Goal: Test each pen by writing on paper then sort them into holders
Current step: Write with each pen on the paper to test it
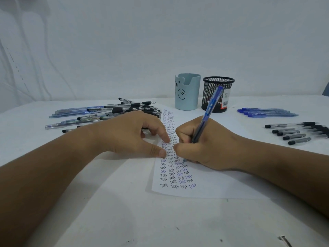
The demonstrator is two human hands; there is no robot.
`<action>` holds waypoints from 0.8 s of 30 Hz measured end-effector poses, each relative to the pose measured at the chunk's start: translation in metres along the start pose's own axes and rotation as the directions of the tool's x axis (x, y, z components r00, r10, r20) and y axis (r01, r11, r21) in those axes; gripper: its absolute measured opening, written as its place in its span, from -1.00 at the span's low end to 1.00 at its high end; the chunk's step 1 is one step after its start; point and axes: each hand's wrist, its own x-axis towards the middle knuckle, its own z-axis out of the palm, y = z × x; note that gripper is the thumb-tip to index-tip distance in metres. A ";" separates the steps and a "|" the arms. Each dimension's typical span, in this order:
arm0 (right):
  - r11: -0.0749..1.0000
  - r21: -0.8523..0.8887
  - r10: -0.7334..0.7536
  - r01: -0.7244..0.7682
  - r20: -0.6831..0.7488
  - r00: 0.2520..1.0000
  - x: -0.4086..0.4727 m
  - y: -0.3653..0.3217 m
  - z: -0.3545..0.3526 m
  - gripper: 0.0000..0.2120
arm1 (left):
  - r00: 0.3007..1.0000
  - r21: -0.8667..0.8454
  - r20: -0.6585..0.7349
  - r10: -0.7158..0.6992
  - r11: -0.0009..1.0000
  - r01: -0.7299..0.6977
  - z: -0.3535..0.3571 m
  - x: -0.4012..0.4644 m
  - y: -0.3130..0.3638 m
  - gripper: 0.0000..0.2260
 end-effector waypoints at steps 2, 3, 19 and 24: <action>1.000 -0.002 0.001 -0.001 0.008 1.000 0.000 0.000 -0.001 -0.56 | 1.000 0.002 -0.002 0.002 1.000 -0.002 0.000 0.000 0.000 -0.74; 1.000 0.000 0.002 -0.002 0.013 1.000 0.000 0.000 -0.001 -0.56 | 1.000 0.002 -0.003 0.001 1.000 -0.001 0.000 0.000 -0.001 -0.74; 0.998 -0.046 -0.048 0.047 -0.020 0.999 0.002 0.001 0.000 -0.59 | 1.000 -0.010 0.003 -0.005 1.000 0.006 0.000 0.000 0.000 -0.73; 1.000 -0.007 -0.024 0.024 0.004 1.000 0.002 0.000 -0.002 -0.59 | 1.000 -0.013 0.006 -0.006 1.000 0.006 -0.001 0.000 0.001 -0.75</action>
